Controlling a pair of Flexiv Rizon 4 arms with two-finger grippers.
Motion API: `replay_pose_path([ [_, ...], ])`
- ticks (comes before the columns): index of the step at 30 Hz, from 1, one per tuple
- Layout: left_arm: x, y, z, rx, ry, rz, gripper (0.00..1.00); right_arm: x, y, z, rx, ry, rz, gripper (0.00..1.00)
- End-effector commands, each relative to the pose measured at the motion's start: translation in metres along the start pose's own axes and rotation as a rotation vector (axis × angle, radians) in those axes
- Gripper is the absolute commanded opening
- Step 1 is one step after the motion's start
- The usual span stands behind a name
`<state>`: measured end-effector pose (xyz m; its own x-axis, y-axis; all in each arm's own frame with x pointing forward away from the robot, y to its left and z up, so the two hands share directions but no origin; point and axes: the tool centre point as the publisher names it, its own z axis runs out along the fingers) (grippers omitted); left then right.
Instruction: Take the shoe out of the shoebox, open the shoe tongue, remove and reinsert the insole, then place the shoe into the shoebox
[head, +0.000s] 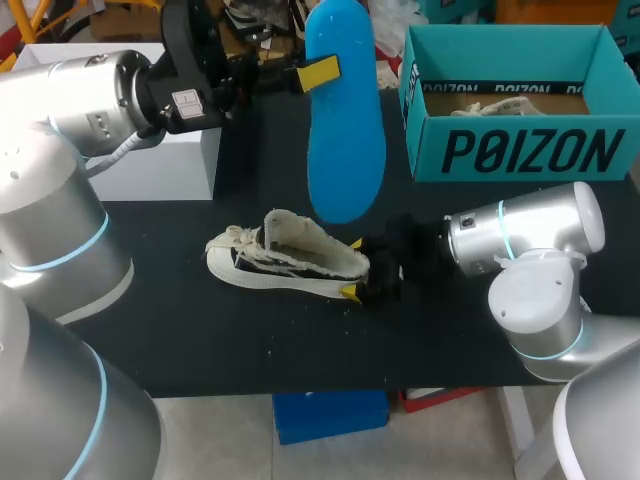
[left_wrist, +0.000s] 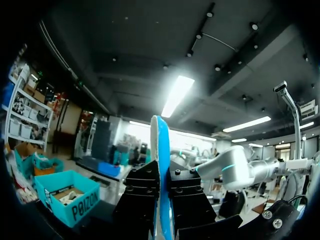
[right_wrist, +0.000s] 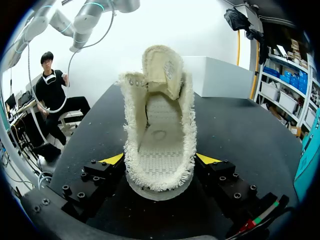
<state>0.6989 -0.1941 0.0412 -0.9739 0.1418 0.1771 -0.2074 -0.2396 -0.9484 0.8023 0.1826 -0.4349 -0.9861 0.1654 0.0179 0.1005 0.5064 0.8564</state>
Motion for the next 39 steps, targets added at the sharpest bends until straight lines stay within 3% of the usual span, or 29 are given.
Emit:
replay_pose_path([
  [1, 0.001, 0.001, 0.001, 0.000, -0.005, 0.001, 0.00, 0.000, -0.002, 0.004, 0.002, -0.001, 0.001, 0.05],
  [3, 0.001, 0.001, 0.001, 0.000, -0.005, 0.001, 0.00, -0.002, 0.004, -0.001, 0.084, 0.008, -0.005, 0.61],
  [4, 0.001, 0.001, 0.001, 0.000, -0.005, 0.001, 0.00, -0.004, 0.007, -0.002, 0.122, 0.014, -0.011, 1.00],
  [21, 0.001, 0.001, 0.001, 0.000, -0.005, 0.001, 0.00, -0.008, 0.039, -0.015, 0.682, 0.053, -0.033, 1.00],
  [25, 0.001, 0.001, 0.001, 0.000, -0.005, 0.001, 0.00, -0.005, 0.041, -0.011, 0.757, 0.051, -0.032, 1.00],
  [39, 0.001, 0.001, 0.001, 0.000, -0.005, 0.001, 0.00, 0.001, 0.048, -0.013, 0.903, -0.008, -0.019, 1.00],
])
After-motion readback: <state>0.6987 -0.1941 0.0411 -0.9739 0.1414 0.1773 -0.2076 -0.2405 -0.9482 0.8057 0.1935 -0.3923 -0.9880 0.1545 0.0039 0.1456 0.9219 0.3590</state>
